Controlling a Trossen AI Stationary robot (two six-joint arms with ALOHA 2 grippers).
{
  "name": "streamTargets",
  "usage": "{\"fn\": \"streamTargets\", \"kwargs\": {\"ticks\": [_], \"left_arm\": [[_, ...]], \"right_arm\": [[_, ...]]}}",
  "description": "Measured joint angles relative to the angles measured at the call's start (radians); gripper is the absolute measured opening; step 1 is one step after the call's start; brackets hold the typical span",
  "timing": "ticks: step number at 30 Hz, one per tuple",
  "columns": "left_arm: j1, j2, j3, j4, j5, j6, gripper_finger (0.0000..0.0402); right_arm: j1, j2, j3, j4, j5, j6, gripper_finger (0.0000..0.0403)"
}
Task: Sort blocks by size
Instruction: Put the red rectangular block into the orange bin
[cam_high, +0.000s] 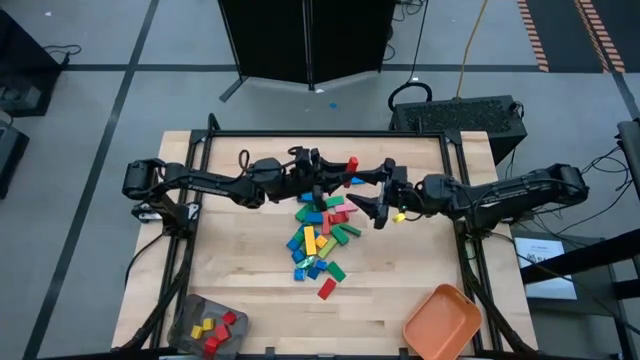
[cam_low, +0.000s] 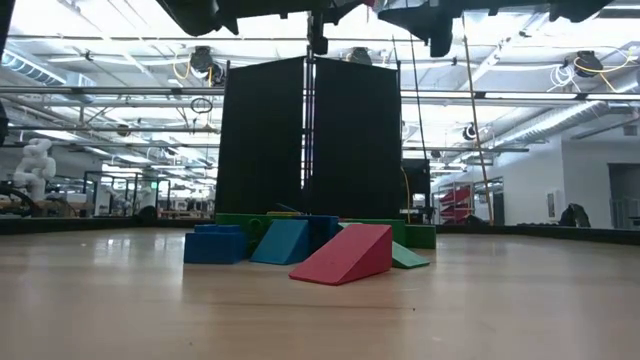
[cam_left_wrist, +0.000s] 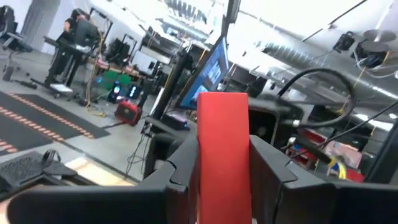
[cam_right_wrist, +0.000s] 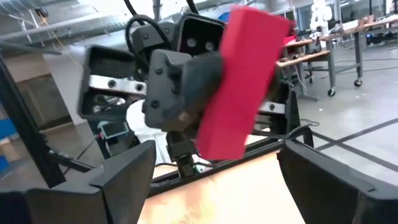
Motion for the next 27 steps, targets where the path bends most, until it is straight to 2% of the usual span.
{"fn": "streamTargets", "kwargs": {"ticks": [5,9,18,27], "left_arm": [[-0.002,0.000,0.000,-0.003,0.032,0.000,0.0089],[-0.006,0.000,0.000,-0.004,0.033,0.000,0.0089],[-0.006,0.000,0.000,-0.004,0.036,0.007,0.0089],[-0.005,0.000,0.000,-0.014,0.039,0.009,0.0089]], "right_arm": [[-0.025,0.001,0.000,0.007,-0.002,0.000,0.0329],[-0.050,0.002,0.000,0.035,-0.051,0.006,0.0329],[-0.079,0.003,0.000,0.020,-0.084,0.035,0.0327],[-0.085,0.051,0.000,0.059,-0.104,0.058,0.0286]]}}
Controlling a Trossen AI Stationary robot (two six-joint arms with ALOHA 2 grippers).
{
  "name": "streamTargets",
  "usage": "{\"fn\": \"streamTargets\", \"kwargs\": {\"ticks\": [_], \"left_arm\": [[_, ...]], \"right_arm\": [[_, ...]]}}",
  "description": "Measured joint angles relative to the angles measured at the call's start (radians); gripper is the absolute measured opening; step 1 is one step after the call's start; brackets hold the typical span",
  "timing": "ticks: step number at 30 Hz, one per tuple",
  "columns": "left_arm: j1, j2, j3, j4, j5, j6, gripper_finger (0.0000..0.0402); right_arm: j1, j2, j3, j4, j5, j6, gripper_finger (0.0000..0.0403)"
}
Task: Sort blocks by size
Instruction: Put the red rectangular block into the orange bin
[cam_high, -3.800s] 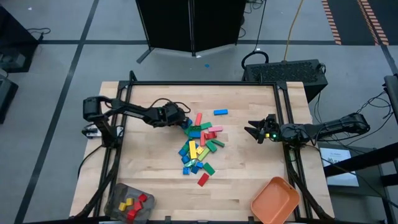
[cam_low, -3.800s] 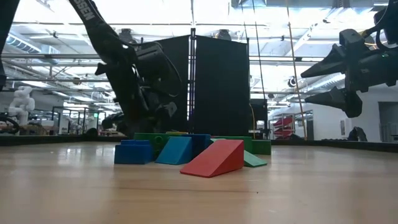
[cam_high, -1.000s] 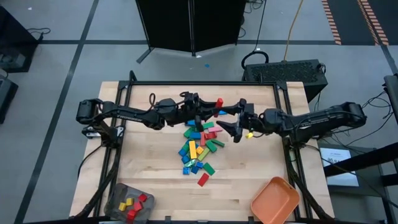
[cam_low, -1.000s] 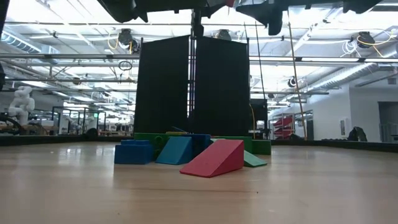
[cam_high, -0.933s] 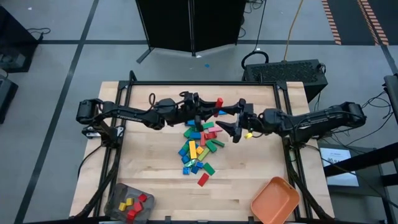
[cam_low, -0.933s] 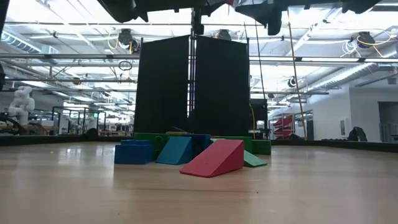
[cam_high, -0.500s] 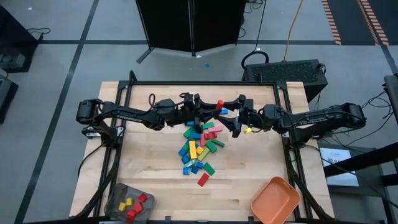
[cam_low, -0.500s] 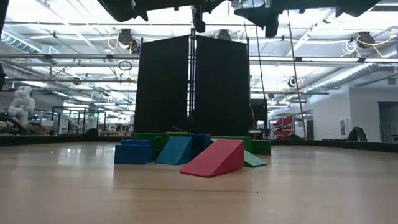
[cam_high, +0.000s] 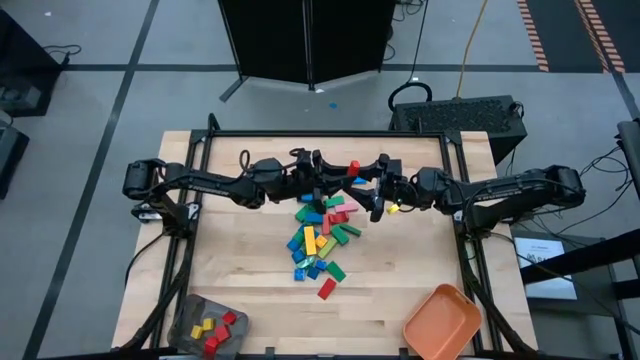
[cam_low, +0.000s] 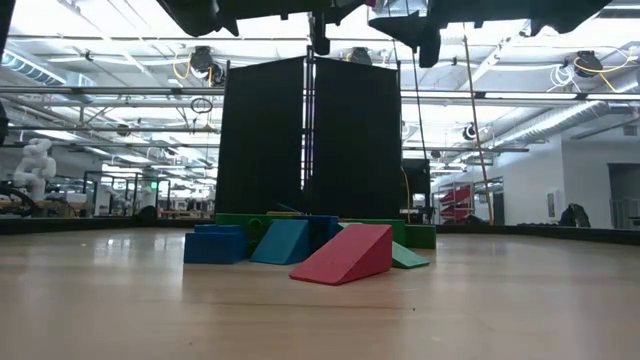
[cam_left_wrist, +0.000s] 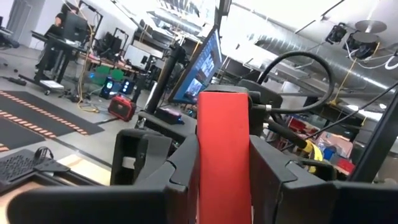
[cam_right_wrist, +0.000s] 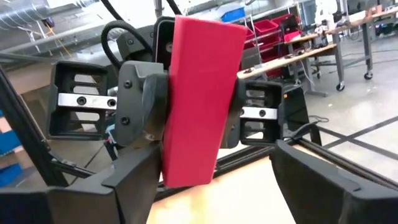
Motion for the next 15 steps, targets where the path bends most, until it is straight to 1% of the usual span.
{"fn": "streamTargets", "kwargs": {"ticks": [6,9,12,15], "left_arm": [[0.000,0.000,0.000,0.002,-0.001,0.000,0.0089],[0.000,0.000,0.000,0.002,-0.003,0.000,0.0089],[0.001,0.000,0.000,-0.003,-0.007,0.000,0.0089],[0.001,0.000,0.000,-0.003,-0.010,0.000,0.0089]], "right_arm": [[0.000,0.037,0.000,0.047,-0.002,0.003,0.0255],[0.001,0.037,0.000,0.047,-0.003,-0.003,0.0231],[0.001,0.037,0.000,0.049,-0.002,-0.015,0.0191],[0.002,0.038,0.000,0.057,-0.002,-0.031,0.0138]]}}
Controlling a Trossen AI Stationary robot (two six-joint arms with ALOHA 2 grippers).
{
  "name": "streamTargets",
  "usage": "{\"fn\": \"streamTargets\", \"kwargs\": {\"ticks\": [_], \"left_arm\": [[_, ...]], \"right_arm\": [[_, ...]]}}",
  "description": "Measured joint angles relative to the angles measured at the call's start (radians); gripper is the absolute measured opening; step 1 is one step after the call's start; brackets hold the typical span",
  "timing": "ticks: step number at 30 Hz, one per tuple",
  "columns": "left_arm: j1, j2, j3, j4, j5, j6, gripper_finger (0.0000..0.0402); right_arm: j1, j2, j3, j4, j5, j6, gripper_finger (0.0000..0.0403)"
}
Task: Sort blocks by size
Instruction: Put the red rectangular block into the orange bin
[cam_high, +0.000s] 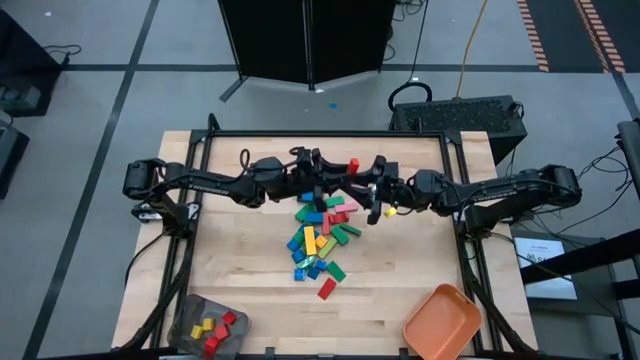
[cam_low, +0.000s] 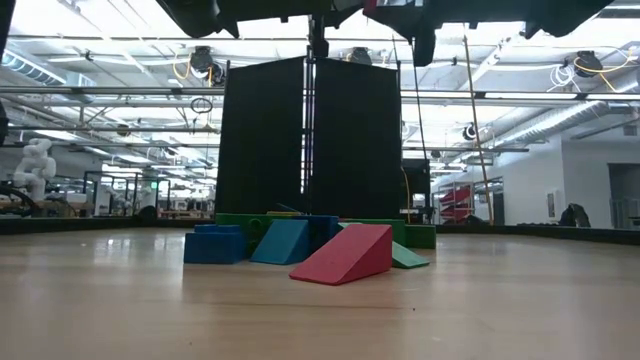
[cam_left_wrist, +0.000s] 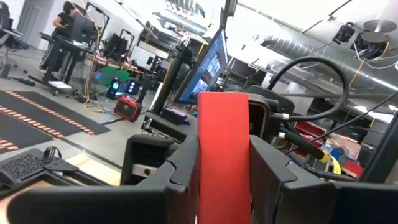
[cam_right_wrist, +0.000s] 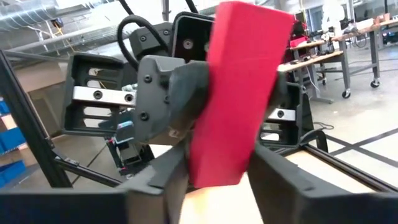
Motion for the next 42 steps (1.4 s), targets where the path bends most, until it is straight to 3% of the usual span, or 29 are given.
{"fn": "streamTargets", "kwargs": {"ticks": [3,13,15,21,26,30,36,42], "left_arm": [[0.000,0.000,0.000,0.006,0.011,0.007,0.0089],[-0.001,0.000,0.000,0.005,0.002,0.000,0.0089],[0.000,0.000,0.000,0.004,-0.006,-0.004,0.0116],[-0.001,0.000,0.000,0.000,-0.003,-0.016,0.0248],[0.001,0.000,0.000,-0.001,0.083,-0.030,0.0303],[0.010,-0.039,-0.002,-0.094,0.170,-0.104,0.0310],[0.033,-0.146,0.002,-0.332,0.207,-0.076,0.0311],[0.044,-0.212,0.002,-0.422,0.206,-0.029,0.0312]], "right_arm": [[0.000,0.000,0.000,0.003,-0.006,0.003,0.0093],[0.000,0.000,0.000,0.001,0.001,-0.004,0.0092],[0.000,0.000,0.000,-0.002,0.005,-0.010,0.0092],[0.006,0.001,0.000,-0.036,0.035,-0.038,0.0092],[0.010,-0.001,0.000,-0.068,0.018,0.000,0.0092],[0.066,-0.049,0.002,-0.260,0.009,0.071,0.0092],[0.229,-0.197,-0.002,-0.772,0.019,0.291,0.0092],[0.429,-0.323,0.000,-1.004,0.010,0.586,0.0092]]}}
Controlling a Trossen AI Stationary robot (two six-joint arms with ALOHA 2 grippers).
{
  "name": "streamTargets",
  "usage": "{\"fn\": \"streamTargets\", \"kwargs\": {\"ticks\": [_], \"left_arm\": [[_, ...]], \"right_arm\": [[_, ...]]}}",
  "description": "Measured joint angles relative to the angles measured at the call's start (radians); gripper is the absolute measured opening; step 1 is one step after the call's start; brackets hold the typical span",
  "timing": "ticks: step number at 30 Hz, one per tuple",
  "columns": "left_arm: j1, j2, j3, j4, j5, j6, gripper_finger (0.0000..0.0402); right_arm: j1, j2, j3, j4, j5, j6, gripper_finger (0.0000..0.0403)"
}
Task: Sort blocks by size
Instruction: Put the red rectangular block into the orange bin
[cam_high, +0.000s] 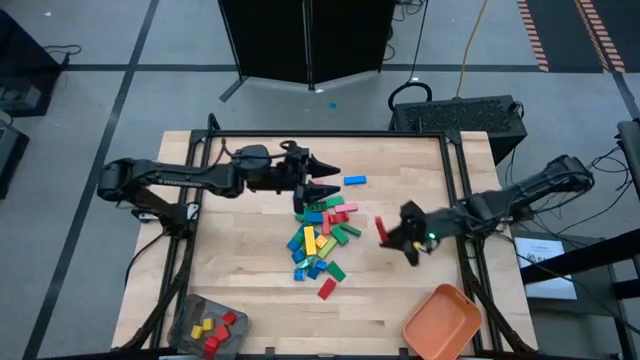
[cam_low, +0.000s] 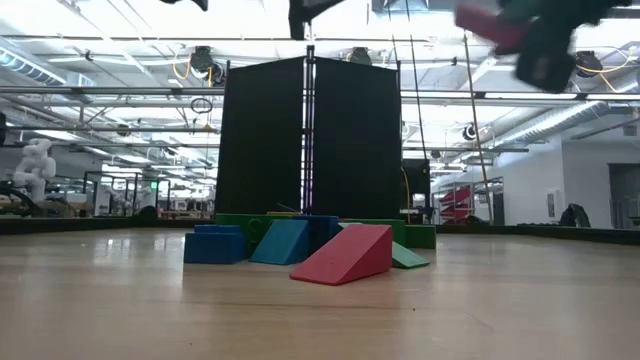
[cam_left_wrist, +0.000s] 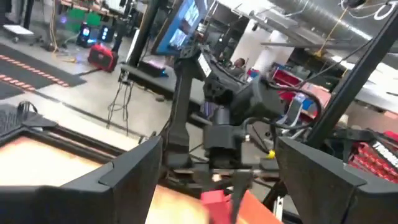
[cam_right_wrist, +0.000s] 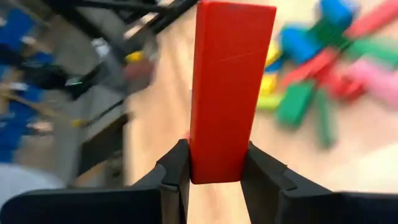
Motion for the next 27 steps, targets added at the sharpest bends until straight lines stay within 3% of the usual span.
{"fn": "streamTargets", "kwargs": {"ticks": [6,17,25,27], "left_arm": [[0.004,-0.014,-0.002,-0.119,-0.004,0.018,0.0312],[0.012,-0.014,-0.002,-0.202,-0.008,0.019,0.0313],[0.022,-0.014,-0.002,-0.214,-0.012,0.026,0.0313],[0.023,-0.014,-0.002,-0.216,-0.013,0.026,0.0313]], "right_arm": [[0.229,0.004,0.000,-0.043,-0.117,0.352,0.0092],[0.567,0.179,0.000,0.012,-0.363,0.873,0.0092],[0.639,0.316,0.000,-0.032,-0.494,0.966,0.0093],[0.638,0.340,0.000,-0.029,-0.534,0.954,0.0125]]}}
